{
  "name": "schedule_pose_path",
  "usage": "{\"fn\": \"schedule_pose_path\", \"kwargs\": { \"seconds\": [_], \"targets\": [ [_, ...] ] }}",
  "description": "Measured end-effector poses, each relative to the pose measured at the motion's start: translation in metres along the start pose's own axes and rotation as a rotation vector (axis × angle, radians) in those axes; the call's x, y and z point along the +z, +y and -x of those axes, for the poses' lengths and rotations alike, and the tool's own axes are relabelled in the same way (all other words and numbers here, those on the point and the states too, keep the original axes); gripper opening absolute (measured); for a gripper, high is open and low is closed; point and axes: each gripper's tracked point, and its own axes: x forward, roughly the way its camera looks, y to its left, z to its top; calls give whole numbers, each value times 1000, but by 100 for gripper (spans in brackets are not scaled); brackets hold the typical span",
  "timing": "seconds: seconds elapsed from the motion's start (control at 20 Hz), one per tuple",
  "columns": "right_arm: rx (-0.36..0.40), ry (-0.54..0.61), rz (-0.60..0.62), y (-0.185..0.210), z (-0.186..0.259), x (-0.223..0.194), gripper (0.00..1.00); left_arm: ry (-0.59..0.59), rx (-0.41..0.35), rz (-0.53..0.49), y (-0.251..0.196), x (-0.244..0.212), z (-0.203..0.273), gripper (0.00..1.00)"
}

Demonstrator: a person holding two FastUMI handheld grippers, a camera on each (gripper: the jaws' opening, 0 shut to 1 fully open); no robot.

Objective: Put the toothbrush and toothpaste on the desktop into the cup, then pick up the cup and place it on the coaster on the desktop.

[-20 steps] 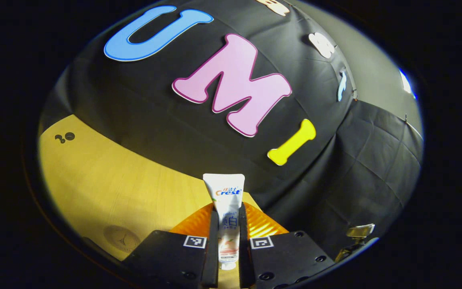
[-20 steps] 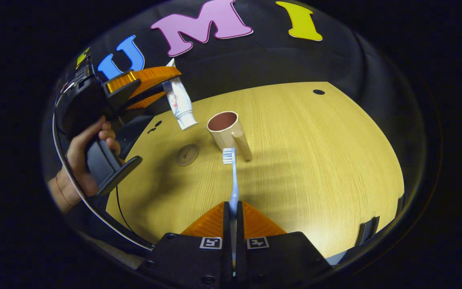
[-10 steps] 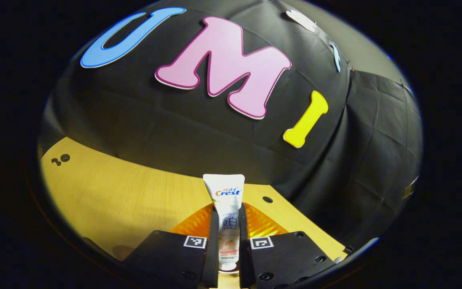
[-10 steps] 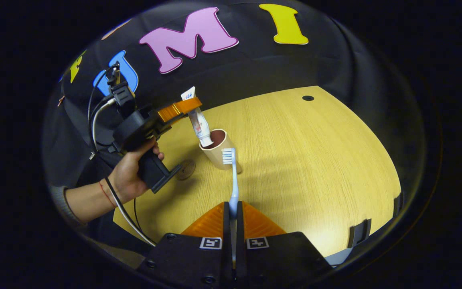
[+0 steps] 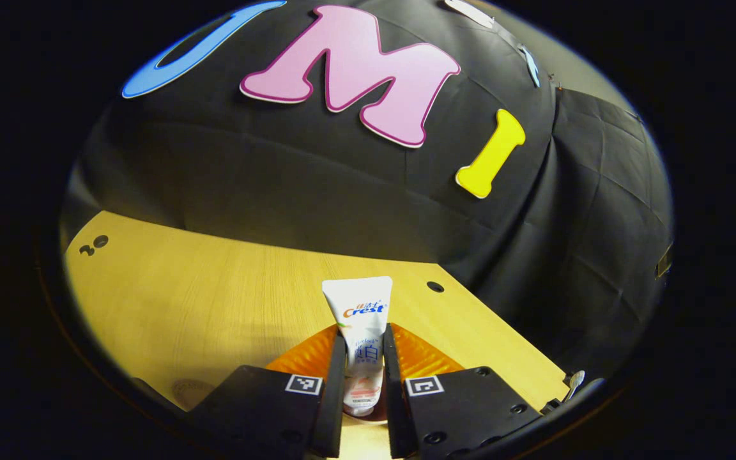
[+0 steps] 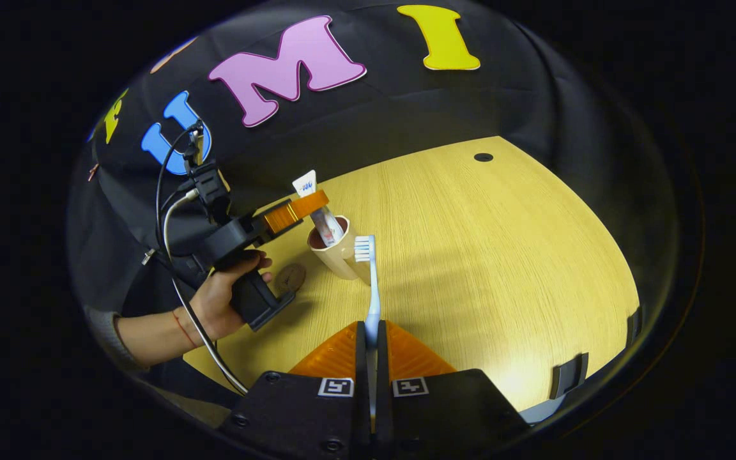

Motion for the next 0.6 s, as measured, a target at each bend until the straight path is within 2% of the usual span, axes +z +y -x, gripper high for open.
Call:
{"fn": "schedule_pose_path", "kwargs": {
  "seconds": [0.3,0.45,0.6],
  "targets": [
    [22,-24,-30,5,-1,11,7,45,-32,71,-7,-14,6,47],
    [58,-73,-88,13,-8,39,7,42,-17,13,-6,-7,15,62],
    [106,-126,-166,23,-19,70,7,24,-21,-24,-5,4,24,64]
  ]
}}
